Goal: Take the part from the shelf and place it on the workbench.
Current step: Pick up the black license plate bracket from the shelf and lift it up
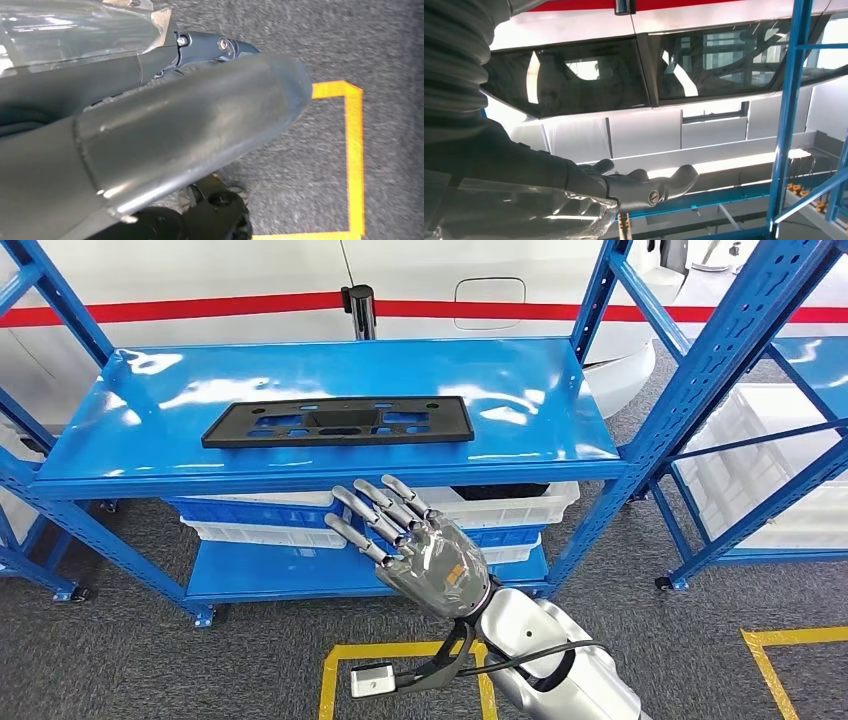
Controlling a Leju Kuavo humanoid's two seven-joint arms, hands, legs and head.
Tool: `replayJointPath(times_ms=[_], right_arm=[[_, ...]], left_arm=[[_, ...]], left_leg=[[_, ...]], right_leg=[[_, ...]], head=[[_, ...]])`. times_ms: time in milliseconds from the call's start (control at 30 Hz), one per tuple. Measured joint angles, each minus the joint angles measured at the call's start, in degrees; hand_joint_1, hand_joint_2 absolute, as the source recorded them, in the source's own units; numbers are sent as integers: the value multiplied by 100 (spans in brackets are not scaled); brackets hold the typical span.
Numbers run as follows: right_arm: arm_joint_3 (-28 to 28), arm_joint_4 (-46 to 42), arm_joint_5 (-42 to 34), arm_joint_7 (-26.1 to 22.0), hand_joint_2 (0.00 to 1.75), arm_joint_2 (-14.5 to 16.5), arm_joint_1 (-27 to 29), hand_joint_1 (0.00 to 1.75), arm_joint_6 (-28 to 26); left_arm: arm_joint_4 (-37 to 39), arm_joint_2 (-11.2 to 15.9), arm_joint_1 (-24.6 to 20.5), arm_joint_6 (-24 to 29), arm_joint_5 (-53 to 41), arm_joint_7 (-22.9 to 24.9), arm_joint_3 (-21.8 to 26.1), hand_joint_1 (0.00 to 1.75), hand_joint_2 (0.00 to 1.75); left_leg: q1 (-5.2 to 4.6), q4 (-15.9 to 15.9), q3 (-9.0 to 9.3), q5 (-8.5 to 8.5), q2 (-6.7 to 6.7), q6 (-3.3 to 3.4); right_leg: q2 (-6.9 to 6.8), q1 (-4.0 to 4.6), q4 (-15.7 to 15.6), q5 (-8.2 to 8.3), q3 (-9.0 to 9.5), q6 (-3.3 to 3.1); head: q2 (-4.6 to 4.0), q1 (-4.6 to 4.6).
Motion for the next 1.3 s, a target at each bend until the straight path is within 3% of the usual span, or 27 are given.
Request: replayJointPath(times_ms=[67,167,233,300,333,367,433,500,600,667,733,800,833,867,900,967,1000,1067,1133,1200,1233,1300], right_arm=[[2,8,-3,-2,175,-2,-12,0,1],[3,8,-4,-3,175,3,-24,0,2],[6,9,-8,-3,175,11,-30,0,2],[11,22,-11,-3,175,14,-27,0,2],[15,32,-13,-3,175,13,-22,0,2],[17,41,-16,-3,175,13,-19,0,2],[20,49,-28,-4,175,14,-23,0,1],[21,54,-40,-4,175,16,-35,0,0],[22,58,-46,-3,175,18,-52,0,-2],[21,57,-49,-3,175,18,-65,0,-4],[21,57,-52,-3,175,13,-81,0,-5],[22,65,-53,-3,175,-4,-72,0,-5],[22,70,-53,-3,175,-16,-59,0,-5],[22,73,-54,-3,175,-26,-50,0,-5],[22,75,-56,-3,175,-32,-46,0,-5],[22,75,-59,-3,175,-36,-44,0,-5],[23,76,-61,-3,175,-35,-44,0,-4],[23,77,-62,0,175,-36,-45,0,-4],[22,74,-62,3,175,-35,-47,0,-4],[22,66,-62,3,175,-28,-49,0,-4],[22,63,-62,3,175,-26,-49,0,-5],[25,62,-63,3,175,-26,-37,0,-5]], left_arm=[[0,-2,-8,0,0,2,0,0,0],[-5,-3,-24,-3,-1,2,-1,0,0],[-9,-8,-28,-7,3,2,-1,0,0],[-9,-9,-21,-8,7,3,-1,0,0],[-9,-9,-15,-8,7,3,0,0,0],[-9,-9,-11,-8,8,3,0,0,0],[-9,-9,-8,-8,12,3,0,0,0],[-9,-3,-10,-8,15,3,0,0,0],[-9,4,-12,-8,19,3,0,0,0],[-9,3,-9,-8,22,1,0,0,0],[-9,-3,-8,-8,24,-2,0,0,0],[-9,-5,-10,-8,24,-3,0,0,0],[-9,-5,-9,-9,24,-4,0,0,0],[-9,-6,-6,-10,24,-4,0,0,0],[-9,-8,-2,-12,24,-4,0,0,0],[-9,-13,4,-16,24,-4,0,0,0],[-9,-14,3,-17,24,-5,0,0,0],[-9,-13,1,-17,24,-9,0,0,0],[-9,-16,-4,-17,24,-13,0,0,0],[-10,-21,-14,-21,24,-15,-1,0,0],[-11,-23,-18,-22,24,-16,-1,0,0],[-11,-24,-18,-23,24,-16,-1,0,0]], left_leg=[[-10,-7,54,-81,5,-70],[39,100,59,-187,26,-176],[63,651,-217,-419,34,-233],[71,1410,-715,-653,36,-275],[72,1628,-919,-642,37,-285],[72,1626,-1021,-504,37,-283],[68,1016,-903,53,37,-237],[41,341,-655,415,39,-164],[-9,120,-549,405,36,-78],[9,26,-462,402,37,-15],[39,-61,-355,393,42,52],[36,-71,-299,340,39,88],[37,-70,-267,305,33,85],[41,-68,-225,265,24,74],[49,-67,-169,221,15,56],[58,-58,-56,111,1,-10],[51,-49,-14,48,-4,-52],[37,-47,26,-42,0,-124],[67,-61,68,-91,15,-181],[102,162,-3,-214,31,-235],[112,449,-145,-337,36,-257],[113,1250,-631,-603,39,-284]], right_leg=[[-4,30,-141,45,87,-119],[17,-7,-181,7,162,-285],[19,-32,-204,-33,241,-371],[20,-22,-204,-94,299,-418],[26,-16,-204,-130,334,-422],[35,-14,-204,-168,381,-417],[51,-9,-208,-262,507,-394],[58,22,-215,-354,598,-349],[64,47,-259,-427,624,-260],[45,48,-201,-484,627,-215],[28,47,293,-661,374,-221],[27,27,1073,-869,-140,-228],[26,11,1328,-884,-358,-199],[25,-8,1376,-803,-476,-146],[22,-32,1202,-630,-478,-77],[-11,-86,444,-159,-244,57],[-25,-99,126,6,-109,67],[-34,-85,-120,107,19,-15],[-3,-75,-127,71,53,-126],[14,-90,-140,32,107,-225],[16,-97,-144,8,142,-275],[15,-69,-144,-50,196,-346]], head=[[0,-7],[2,-21],[1,-39],[1,-47],[1,-47],[2,-48],[1,-49],[1,-42],[2,-41],[1,-40],[1,-30],[2,-25],[2,-25],[1,-24],[1,-24],[1,-18],[1,-12],[1,-17],[1,-28],[0,-40],[1,-47],[1,-52]])
